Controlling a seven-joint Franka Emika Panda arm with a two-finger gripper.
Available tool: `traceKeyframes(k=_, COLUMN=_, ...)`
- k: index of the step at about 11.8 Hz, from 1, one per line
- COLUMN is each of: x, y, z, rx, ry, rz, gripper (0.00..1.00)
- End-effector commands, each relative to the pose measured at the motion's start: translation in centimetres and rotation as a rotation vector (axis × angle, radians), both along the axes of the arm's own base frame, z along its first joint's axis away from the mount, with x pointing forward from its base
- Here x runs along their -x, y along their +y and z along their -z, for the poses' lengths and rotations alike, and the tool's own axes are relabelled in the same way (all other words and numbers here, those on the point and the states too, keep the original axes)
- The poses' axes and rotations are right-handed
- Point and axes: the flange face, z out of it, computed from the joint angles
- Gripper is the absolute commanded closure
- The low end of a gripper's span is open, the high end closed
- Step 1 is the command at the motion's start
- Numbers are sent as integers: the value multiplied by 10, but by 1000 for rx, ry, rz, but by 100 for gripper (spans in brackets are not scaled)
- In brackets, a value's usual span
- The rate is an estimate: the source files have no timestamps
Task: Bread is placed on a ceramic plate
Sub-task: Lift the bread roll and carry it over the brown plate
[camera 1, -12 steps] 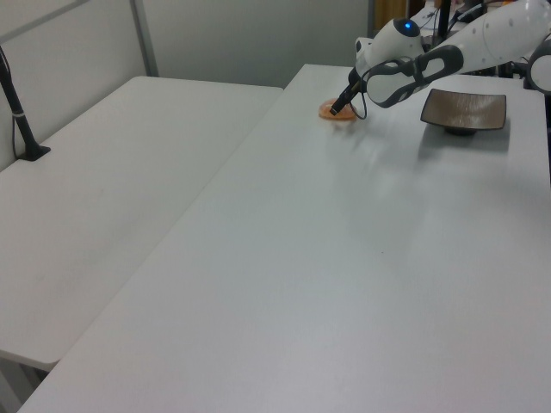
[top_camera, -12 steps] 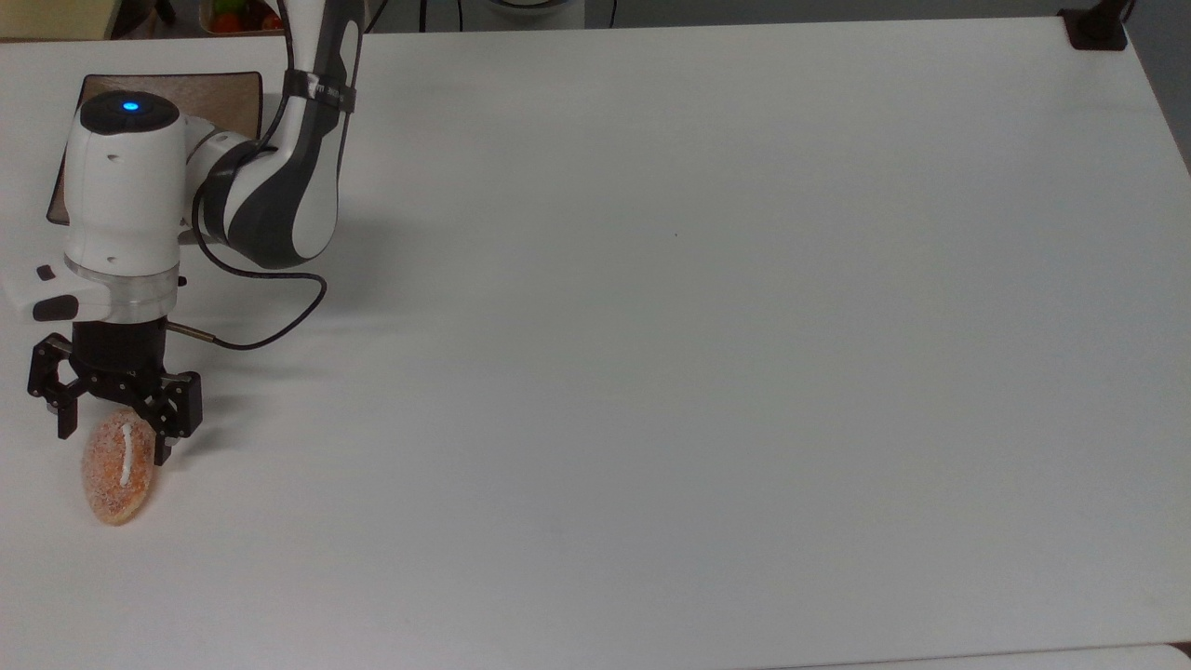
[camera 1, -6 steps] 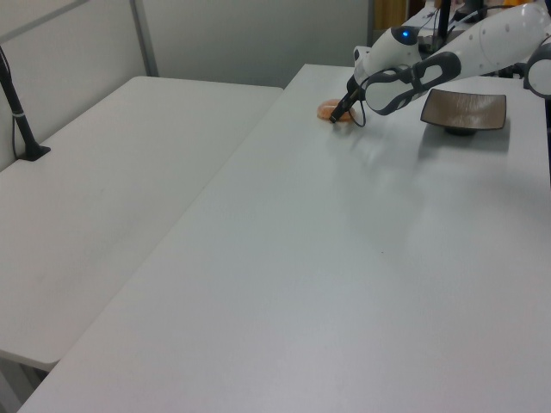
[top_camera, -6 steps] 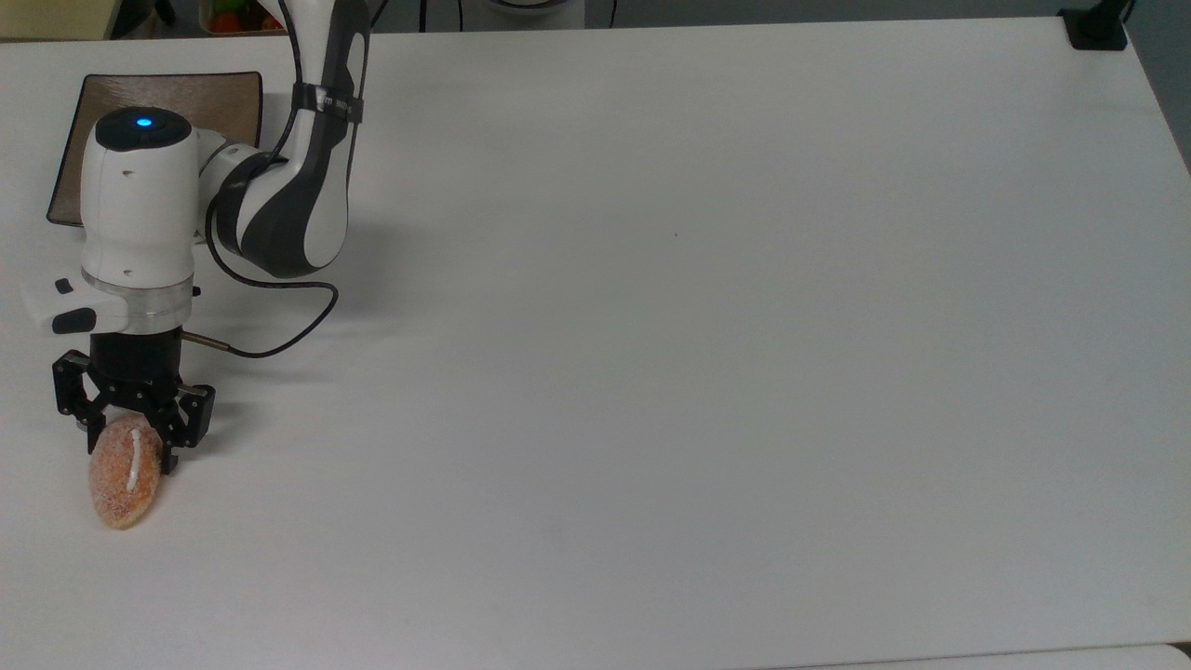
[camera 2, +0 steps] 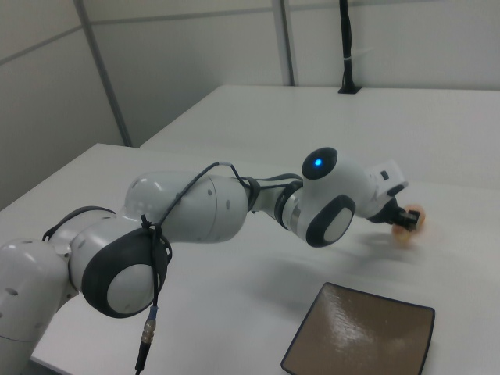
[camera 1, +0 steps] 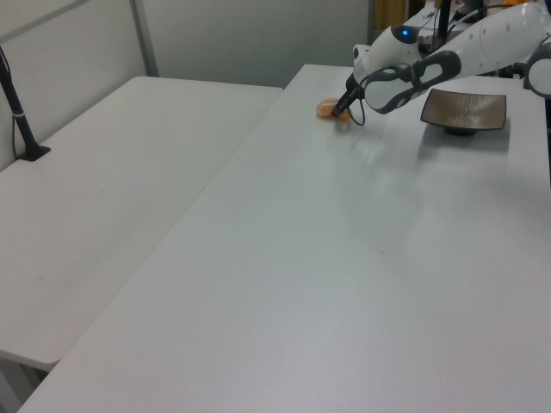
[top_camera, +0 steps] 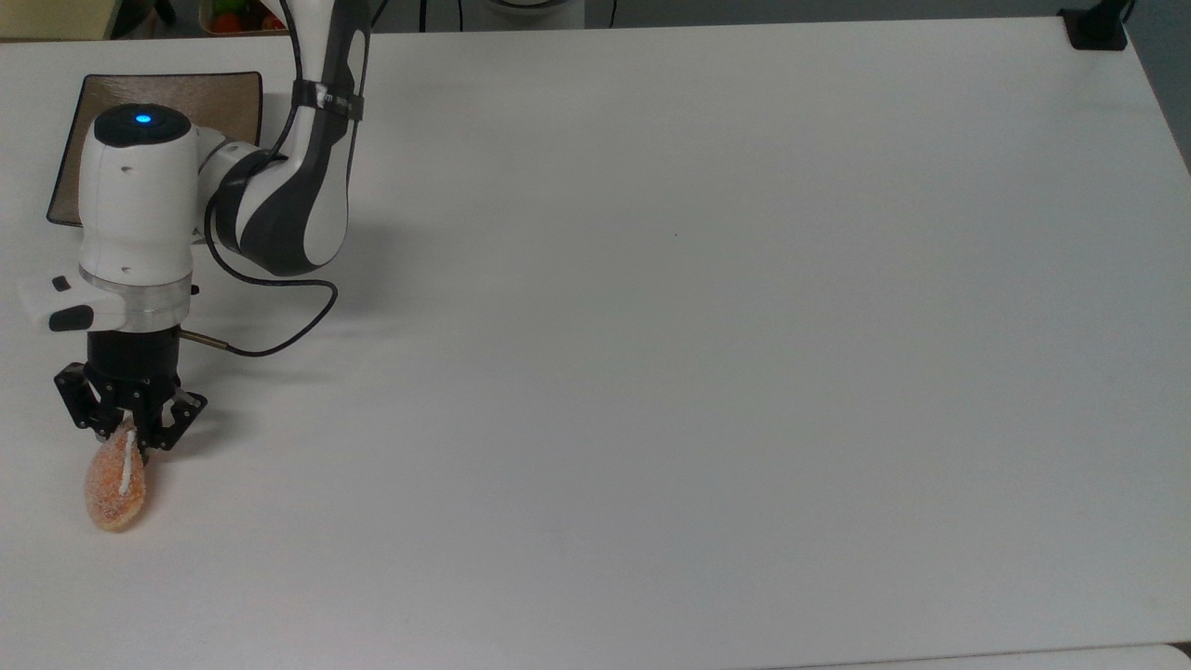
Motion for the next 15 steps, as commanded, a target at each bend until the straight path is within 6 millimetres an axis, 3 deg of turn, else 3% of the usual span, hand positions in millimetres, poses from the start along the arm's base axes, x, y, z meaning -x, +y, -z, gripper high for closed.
traceKeyframes(k=1, x=20, y=15, z=-62, rx=-29, ry=-35, rz=-2, gripper=95)
traceKeyframes(k=5, x=51, y=30, z=-149, rx=-137, ry=139, rz=-21, gripper=95)
traceKeyframes(k=9, x=121, y=52, z=-203, rx=-227, ry=371, rz=-77, gripper=95)
traceKeyframes(k=11, x=158, y=55, z=-213, rx=-248, ry=484, rz=-148, gripper=95)
traceKeyframes(k=12, x=178, y=47, z=-212, rx=-253, ry=513, rz=-169, gripper=95)
traceKeyframes(k=15, x=222, y=25, z=-190, rx=-264, ry=557, rz=-194, gripper=95)
